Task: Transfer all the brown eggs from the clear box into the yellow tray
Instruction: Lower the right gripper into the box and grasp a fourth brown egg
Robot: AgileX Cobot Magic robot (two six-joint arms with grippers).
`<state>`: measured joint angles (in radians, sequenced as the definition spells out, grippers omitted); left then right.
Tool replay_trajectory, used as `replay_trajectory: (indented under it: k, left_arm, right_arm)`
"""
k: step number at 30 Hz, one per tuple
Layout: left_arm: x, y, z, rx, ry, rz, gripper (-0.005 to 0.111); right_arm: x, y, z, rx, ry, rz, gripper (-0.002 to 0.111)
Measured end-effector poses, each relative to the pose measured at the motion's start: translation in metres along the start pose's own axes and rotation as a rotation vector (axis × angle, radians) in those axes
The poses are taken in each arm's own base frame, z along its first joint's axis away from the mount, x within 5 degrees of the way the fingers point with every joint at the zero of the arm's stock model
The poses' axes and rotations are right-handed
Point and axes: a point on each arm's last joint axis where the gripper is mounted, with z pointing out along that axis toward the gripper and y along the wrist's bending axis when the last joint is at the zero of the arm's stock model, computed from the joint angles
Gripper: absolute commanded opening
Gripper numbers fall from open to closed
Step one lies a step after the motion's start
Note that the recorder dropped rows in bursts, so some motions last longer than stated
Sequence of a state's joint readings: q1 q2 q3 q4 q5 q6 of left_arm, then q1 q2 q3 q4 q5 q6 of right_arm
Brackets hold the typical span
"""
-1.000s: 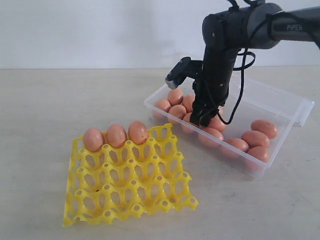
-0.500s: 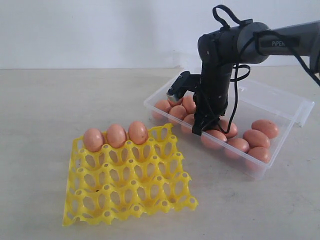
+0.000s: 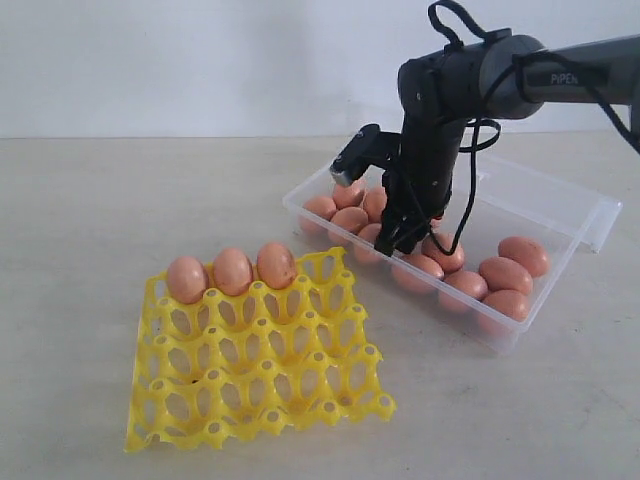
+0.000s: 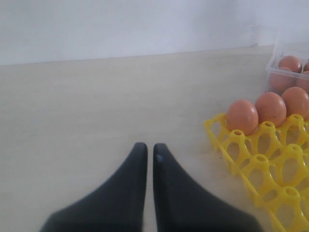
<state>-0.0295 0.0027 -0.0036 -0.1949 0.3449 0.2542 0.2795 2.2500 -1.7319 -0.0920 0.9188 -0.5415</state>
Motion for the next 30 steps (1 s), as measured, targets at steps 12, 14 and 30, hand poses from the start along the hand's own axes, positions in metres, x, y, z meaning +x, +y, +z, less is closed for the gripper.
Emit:
replay_trajectory:
  k: [12,14,30]
  left_arm:
    - [0.0,0.0,0.0,0.0,0.0,0.0,0.004]
    - [0.0,0.0,0.0,0.0,0.0,0.0,0.004]
    - [0.0,0.0,0.0,0.0,0.0,0.0,0.004]
  right_arm:
    - [0.006,-0.001,-0.03,0.004,0.041,0.055,0.063]
    - [0.008,-0.003,-0.03,0.023,0.056,0.063,0.063]
    - [0.016,-0.001,-0.031,0.007,0.144,0.09,0.063]
